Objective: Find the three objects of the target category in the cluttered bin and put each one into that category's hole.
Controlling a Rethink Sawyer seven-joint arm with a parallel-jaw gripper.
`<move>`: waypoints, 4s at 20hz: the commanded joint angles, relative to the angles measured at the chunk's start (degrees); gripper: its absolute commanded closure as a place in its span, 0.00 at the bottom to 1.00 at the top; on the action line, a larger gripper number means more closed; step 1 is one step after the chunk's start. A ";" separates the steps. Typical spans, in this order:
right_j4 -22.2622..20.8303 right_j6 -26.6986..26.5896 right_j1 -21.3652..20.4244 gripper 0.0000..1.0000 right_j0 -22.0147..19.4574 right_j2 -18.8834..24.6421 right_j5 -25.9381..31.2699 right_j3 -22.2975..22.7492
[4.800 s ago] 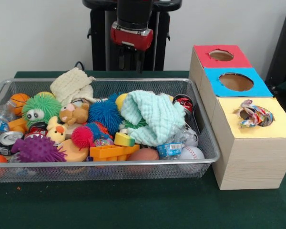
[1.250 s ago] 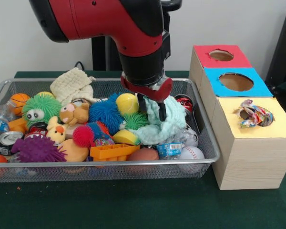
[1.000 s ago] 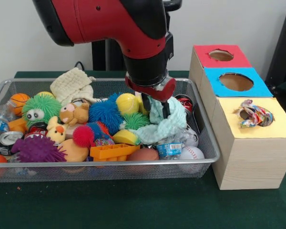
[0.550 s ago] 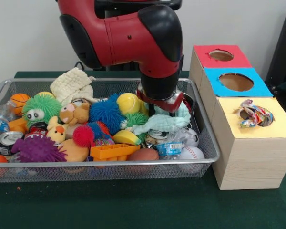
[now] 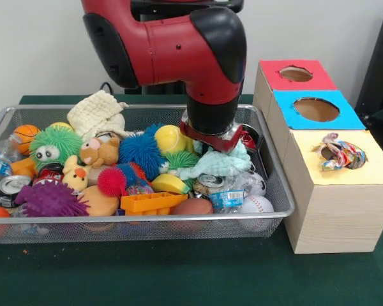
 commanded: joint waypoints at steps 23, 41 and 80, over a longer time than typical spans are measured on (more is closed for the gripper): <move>-40.95 -15.58 -12.20 1.00 0.83 -8.60 -8.97 2.55; -3.56 -12.98 -6.23 1.00 -14.29 12.26 -2.11 14.42; -13.64 -21.97 -19.46 0.00 -16.58 9.72 3.55 20.75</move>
